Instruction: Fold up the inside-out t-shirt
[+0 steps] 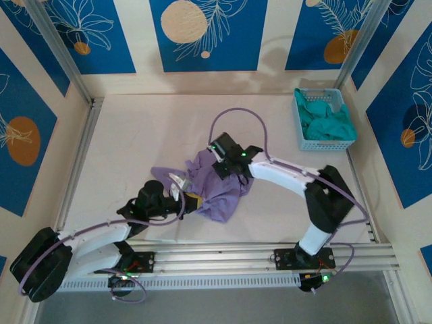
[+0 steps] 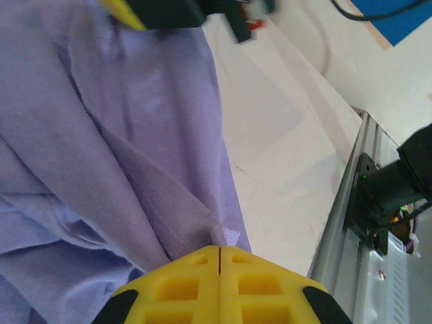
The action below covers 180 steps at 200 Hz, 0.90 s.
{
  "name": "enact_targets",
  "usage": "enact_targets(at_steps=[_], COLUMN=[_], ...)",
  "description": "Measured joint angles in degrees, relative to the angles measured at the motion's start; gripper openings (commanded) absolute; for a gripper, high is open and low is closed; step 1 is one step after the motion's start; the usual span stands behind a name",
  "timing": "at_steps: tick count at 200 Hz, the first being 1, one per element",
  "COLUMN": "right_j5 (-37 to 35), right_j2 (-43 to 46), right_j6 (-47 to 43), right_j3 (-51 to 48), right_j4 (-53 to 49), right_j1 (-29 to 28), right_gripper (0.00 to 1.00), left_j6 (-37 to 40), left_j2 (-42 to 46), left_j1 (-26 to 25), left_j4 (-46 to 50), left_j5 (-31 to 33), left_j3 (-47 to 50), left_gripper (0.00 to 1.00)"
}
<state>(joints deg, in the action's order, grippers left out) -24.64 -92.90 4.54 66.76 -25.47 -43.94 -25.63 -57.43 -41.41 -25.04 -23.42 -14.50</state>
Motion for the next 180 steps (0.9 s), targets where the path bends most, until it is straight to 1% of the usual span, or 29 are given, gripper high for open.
enact_targets(at_steps=[19,39,83,114,147,163,180], right_j5=[5.60,13.35,28.59,38.27,43.12,43.56,43.76], right_j2=[8.74,16.20,23.89,32.06,39.91,42.27,43.21], right_j6=[0.42,1.55,5.51,9.53,12.22,13.73,15.26], right_j3=[-4.33,-8.50,-19.96,-30.86,-39.93,-43.36,-44.61], right_j4=[2.51,6.60,16.59,26.80,37.81,42.07,44.48], right_j1=[2.38,6.25,13.51,18.40,18.91,18.91,18.88], right_gripper=[0.09,0.06,0.04,0.03,0.00,0.00,0.00], left_j6=[-0.20,-0.46,-0.98,-4.00,-7.56,-8.83,-9.33], left_j2=[2.89,5.31,7.85,9.31,9.33,9.25,9.18], left_j1=[0.00,0.02,0.24,0.96,1.27,1.27,1.27], left_j4=[0.26,0.35,0.35,-2.58,-4.31,-5.05,-6.27], left_j5=[1.73,3.17,5.60,8.37,12.00,13.29,13.46], left_j3=[0.00,0.00,0.00,1.07,2.29,3.04,3.72], left_gripper=[0.00,0.00,0.00,0.00,0.00,0.00,0.00])
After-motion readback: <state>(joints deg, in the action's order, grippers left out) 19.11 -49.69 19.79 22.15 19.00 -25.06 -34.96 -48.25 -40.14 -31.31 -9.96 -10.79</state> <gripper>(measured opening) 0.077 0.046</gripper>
